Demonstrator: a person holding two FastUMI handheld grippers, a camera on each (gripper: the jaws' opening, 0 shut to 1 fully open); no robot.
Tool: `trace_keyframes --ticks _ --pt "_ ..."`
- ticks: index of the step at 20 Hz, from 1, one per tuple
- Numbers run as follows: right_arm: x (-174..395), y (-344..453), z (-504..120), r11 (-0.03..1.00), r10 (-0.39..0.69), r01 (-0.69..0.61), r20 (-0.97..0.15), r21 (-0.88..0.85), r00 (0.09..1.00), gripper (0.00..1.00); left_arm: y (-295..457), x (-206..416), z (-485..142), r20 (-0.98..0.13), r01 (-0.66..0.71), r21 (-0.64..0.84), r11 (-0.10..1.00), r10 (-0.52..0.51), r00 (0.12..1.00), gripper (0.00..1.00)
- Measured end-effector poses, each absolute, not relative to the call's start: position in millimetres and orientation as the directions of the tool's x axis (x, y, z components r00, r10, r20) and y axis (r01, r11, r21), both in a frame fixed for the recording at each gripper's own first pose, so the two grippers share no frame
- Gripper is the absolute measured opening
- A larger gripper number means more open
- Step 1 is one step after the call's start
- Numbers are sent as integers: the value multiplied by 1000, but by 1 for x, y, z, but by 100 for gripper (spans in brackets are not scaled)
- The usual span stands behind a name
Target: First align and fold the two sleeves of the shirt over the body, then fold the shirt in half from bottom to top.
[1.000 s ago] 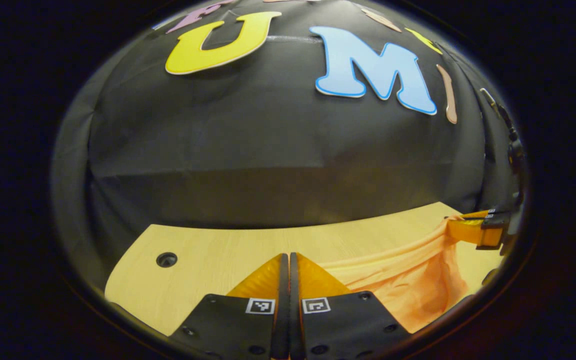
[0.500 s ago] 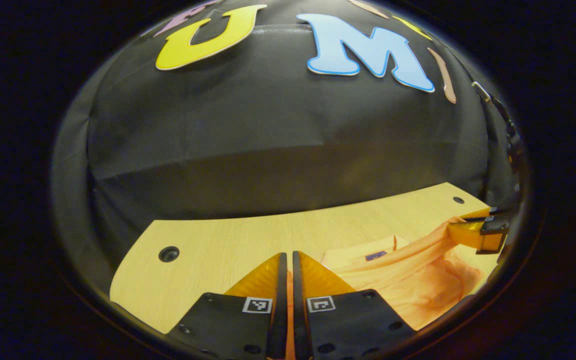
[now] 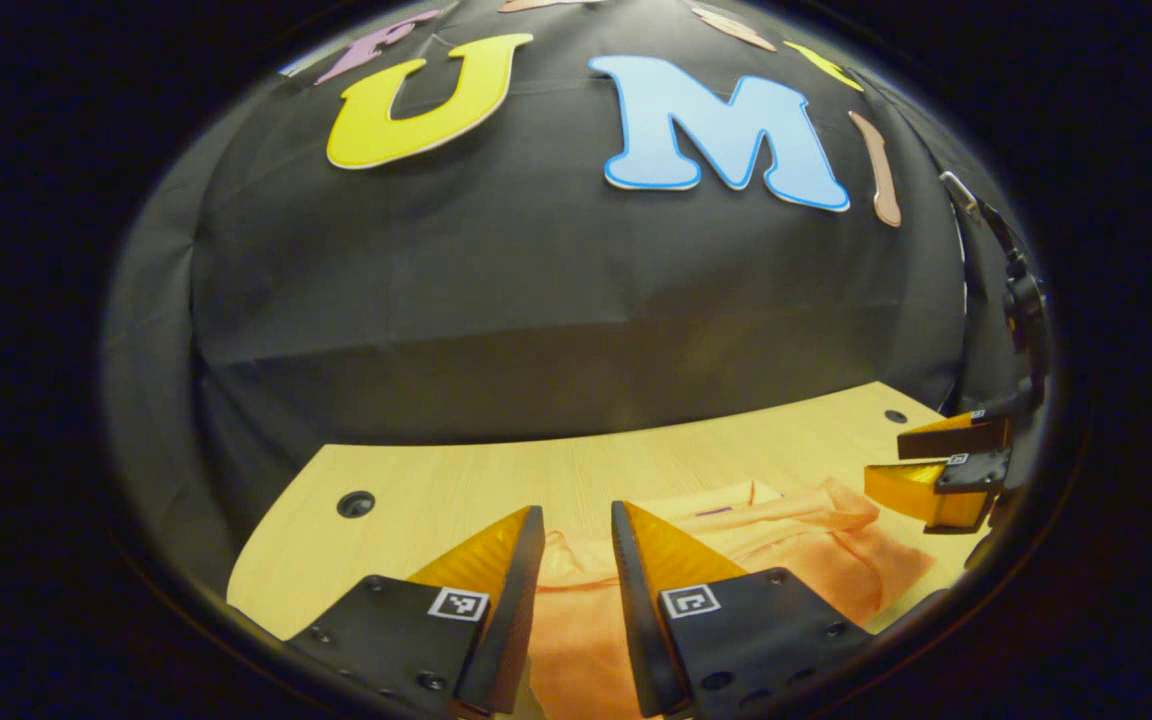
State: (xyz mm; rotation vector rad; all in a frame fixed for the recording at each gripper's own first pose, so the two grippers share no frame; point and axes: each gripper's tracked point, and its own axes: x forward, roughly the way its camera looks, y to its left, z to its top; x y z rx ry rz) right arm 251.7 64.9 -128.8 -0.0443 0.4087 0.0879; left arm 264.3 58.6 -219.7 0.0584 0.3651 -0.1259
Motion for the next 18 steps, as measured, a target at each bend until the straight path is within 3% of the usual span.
trace_keyframes --ticks 2,4,13,18 --pt "237 62 -109 994 85 -104 -358 -32 930 82 54 250 -198 -327 126 27 992 -111 939 61" --pt "218 60 -90 993 96 -112 -315 -34 944 94 47 234 -177 -290 123 17 992 -112 950 68" --pt "133 23 -17 998 61 -64 -143 -12 988 95 15 158 -115 -177 107 0 994 -105 979 95" --pt "92 3 7 997 48 -52 -62 -65 997 95 4 122 -88 -126 78 -17 997 -79 989 95"
